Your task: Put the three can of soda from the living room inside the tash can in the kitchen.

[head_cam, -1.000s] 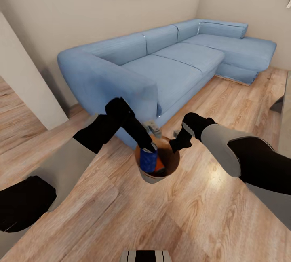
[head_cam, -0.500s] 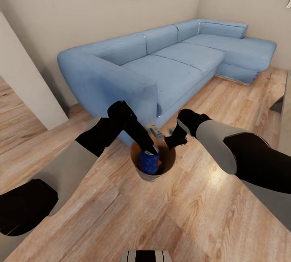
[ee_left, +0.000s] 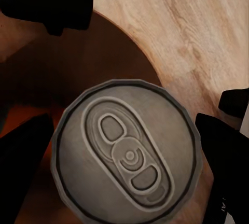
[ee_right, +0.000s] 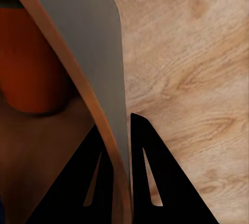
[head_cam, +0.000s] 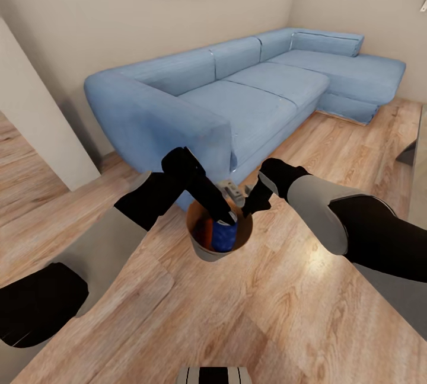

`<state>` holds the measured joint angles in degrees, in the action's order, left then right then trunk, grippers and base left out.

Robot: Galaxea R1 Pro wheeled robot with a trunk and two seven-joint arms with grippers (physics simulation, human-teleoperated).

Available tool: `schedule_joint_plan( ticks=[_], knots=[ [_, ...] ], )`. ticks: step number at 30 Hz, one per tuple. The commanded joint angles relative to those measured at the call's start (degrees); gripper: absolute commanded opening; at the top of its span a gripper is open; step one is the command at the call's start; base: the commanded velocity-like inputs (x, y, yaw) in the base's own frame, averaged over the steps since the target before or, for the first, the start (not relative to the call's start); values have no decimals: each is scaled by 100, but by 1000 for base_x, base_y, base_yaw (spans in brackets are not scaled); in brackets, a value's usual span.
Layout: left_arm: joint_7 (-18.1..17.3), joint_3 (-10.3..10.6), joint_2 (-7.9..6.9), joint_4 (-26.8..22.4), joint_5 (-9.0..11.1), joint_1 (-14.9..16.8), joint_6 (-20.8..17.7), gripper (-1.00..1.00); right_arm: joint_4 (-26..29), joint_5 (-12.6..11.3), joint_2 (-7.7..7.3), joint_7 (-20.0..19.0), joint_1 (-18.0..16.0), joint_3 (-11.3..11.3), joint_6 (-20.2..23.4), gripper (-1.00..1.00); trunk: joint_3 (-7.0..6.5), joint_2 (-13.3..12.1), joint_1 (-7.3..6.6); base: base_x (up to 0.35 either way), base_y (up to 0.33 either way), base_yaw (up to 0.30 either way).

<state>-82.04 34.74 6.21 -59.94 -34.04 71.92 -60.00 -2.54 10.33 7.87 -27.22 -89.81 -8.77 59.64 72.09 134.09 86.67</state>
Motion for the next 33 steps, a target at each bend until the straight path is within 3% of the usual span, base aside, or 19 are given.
schedule_joint_plan(
  ticks=[1,18,33],
  knots=[
    [39,0,-4,0,-1,-36,0,-100,1,-181,-1,-29,-2,147,36,-100,-1,0,-1,0,0,0],
    [794,2,-46,88,-55,-463,434,-100,-1,-181,4,-28,-2,140,36,-100,-1,0,-1,0,0,0],
    [1020,10,-42,96,-68,-547,493,-100,-1,-181,-5,-28,-2,147,36,-100,-1,0,-1,0,0,0]
  ],
)
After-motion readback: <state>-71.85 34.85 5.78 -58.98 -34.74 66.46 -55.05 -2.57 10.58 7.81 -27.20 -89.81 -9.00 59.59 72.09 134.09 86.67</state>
